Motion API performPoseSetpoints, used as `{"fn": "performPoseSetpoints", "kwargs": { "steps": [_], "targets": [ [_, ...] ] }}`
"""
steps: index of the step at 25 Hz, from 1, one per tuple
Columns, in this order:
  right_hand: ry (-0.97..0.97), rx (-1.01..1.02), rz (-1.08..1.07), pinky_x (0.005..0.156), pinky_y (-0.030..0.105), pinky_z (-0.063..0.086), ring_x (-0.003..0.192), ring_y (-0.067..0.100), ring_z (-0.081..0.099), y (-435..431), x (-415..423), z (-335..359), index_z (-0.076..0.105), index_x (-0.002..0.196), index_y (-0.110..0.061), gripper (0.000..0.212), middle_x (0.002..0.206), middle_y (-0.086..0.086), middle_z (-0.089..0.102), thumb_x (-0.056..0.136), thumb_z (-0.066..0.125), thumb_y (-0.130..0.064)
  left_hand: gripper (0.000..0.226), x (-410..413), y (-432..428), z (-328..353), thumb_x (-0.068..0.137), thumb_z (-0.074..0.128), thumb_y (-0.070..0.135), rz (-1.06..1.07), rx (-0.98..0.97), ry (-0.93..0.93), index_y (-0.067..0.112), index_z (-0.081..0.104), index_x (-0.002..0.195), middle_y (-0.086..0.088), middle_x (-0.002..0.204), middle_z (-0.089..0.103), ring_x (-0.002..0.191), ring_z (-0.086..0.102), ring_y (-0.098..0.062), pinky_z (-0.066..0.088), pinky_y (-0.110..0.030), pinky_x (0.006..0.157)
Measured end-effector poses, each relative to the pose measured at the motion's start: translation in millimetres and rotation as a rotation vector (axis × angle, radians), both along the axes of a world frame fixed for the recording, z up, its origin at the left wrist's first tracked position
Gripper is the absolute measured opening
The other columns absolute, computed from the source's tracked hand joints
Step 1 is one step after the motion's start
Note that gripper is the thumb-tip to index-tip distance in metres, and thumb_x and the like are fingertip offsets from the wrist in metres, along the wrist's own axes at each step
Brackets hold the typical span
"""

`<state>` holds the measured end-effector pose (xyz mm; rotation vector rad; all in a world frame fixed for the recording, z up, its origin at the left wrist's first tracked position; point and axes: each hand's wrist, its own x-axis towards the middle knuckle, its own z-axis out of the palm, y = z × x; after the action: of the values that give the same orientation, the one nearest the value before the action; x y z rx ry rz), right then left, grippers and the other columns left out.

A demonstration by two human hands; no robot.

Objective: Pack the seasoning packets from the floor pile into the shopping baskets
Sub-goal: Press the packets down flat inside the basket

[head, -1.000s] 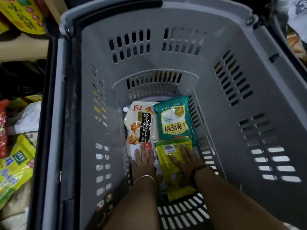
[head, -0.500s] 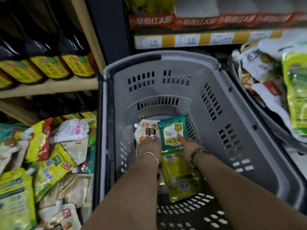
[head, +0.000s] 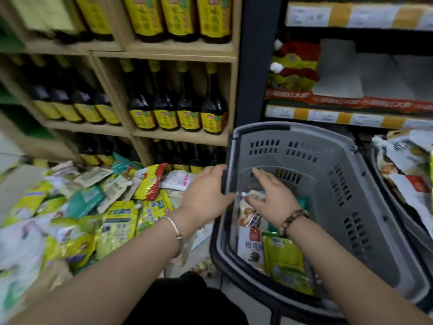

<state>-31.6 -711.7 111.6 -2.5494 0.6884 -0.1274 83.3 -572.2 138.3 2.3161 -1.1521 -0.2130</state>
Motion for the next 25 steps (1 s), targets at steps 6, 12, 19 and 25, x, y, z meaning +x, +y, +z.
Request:
{"fn": "performPoseSetpoints", "kwargs": {
  "steps": [6,12,19,25],
  "targets": [
    [-0.077,0.023,0.213,0.111,0.035,0.029,0.137,0.020,0.029,100.0,69.9,13.3,0.021,0.147,-0.029,0.071,0.153,0.000,0.025,0.086,0.055,-0.043,0.069,43.8,115.2,-12.1,0.082,0.069,0.030,0.257,0.065,0.077,0.018,0.037,0.142,-0.005,0.142,0.044,0.128,0.043,-0.020,0.036,-0.027,0.098],
    [-0.011,0.148,0.252,0.106,0.035,0.035,0.132,0.020,0.036,180.1,137.9,-50.9,0.024,0.146,-0.026,0.065,0.148,0.002,0.034,0.089,0.053,-0.037,0.069,69.1,197.7,-78.4,0.084,0.065,0.036,0.463,0.156,0.094,0.020,0.034,0.143,-0.002,0.143,0.042,0.129,0.042,-0.020,0.037,-0.030,0.099],
    [0.314,0.367,0.151,0.084,0.026,0.048,0.109,0.021,0.057,217.8,187.3,-201.4,0.046,0.130,-0.027,0.044,0.125,0.002,0.058,0.088,0.055,-0.035,0.066,94.6,236.1,-196.2,0.084,0.062,0.038,0.672,0.199,0.226,0.025,0.033,0.143,0.005,0.142,0.041,0.120,0.049,-0.017,0.043,-0.034,0.094],
    [0.343,0.698,-0.152,0.089,0.030,0.045,0.113,0.026,0.055,280.9,255.3,-284.2,0.048,0.130,-0.015,0.052,0.128,0.008,0.056,0.082,0.064,-0.032,0.061,100.9,250.2,-261.4,0.087,0.059,0.042,0.845,0.150,0.287,0.024,0.037,0.141,0.005,0.141,0.044,0.126,0.046,-0.017,0.038,-0.036,0.101]
  ]
}}
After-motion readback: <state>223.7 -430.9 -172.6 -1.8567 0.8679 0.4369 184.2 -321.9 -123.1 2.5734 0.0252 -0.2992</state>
